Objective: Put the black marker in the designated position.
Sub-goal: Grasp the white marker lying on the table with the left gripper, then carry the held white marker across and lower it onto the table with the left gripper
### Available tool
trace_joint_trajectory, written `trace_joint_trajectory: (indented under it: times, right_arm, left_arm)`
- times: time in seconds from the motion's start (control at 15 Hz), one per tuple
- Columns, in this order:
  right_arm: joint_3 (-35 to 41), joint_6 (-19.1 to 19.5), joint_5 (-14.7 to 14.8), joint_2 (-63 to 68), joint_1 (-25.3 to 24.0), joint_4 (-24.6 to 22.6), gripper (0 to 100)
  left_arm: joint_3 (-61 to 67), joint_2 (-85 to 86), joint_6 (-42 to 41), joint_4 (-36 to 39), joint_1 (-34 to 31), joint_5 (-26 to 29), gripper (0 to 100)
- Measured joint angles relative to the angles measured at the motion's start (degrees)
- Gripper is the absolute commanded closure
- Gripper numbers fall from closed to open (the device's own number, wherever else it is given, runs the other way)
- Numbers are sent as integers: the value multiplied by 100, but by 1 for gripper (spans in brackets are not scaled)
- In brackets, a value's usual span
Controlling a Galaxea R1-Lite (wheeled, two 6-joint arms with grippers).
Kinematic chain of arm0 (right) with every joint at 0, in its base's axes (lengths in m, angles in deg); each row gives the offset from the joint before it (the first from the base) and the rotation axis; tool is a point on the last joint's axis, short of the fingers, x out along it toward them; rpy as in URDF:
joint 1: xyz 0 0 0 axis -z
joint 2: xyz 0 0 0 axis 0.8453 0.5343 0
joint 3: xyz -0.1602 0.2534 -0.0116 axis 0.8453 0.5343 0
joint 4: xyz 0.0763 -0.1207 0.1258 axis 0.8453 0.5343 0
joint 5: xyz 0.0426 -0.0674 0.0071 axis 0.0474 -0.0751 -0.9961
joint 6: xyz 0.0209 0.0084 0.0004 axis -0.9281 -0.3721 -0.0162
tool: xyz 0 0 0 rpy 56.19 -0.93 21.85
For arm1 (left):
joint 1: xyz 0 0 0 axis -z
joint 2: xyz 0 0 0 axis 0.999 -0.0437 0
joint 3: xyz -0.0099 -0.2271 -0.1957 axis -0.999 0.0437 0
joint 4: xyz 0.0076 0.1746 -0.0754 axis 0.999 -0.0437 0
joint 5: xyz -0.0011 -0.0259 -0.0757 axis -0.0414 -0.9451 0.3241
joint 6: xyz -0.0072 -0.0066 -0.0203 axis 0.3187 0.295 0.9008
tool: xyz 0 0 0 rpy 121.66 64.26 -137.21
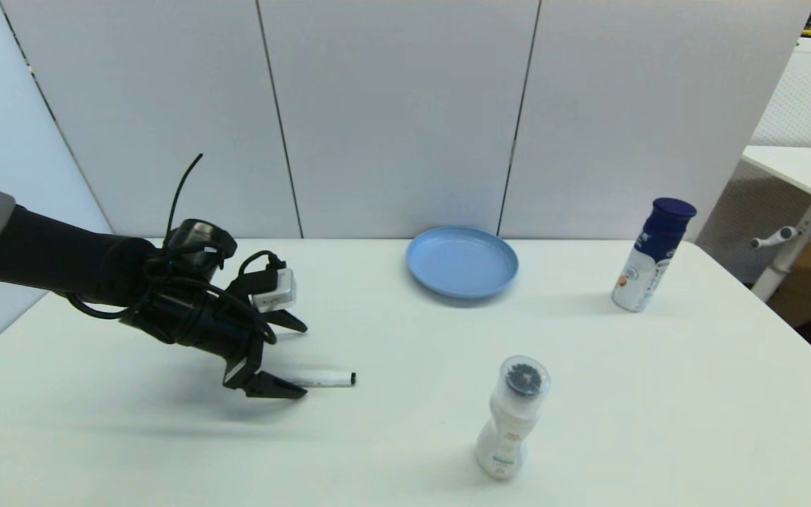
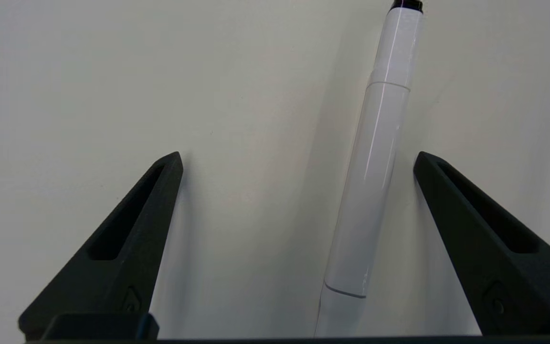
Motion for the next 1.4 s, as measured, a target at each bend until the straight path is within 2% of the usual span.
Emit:
trace_joint_trajectory:
  times: [0.2,0.27,1.2,1.4]
  right_arm:
    - [0,0,0,0,-2,0,0]
    - [0,1,-2,0,-2,0,0]
    - [0,1,0,0,0,2,0]
    - [0,0,0,0,0,0,0]
  left_arm:
    - [0,-5,9,2,-4,4,0]
    - [2,-5,2,2,-4,6,100]
    - [197,100,16,-26,5,39,100]
    - [-80,161,46,-30,79,30,100]
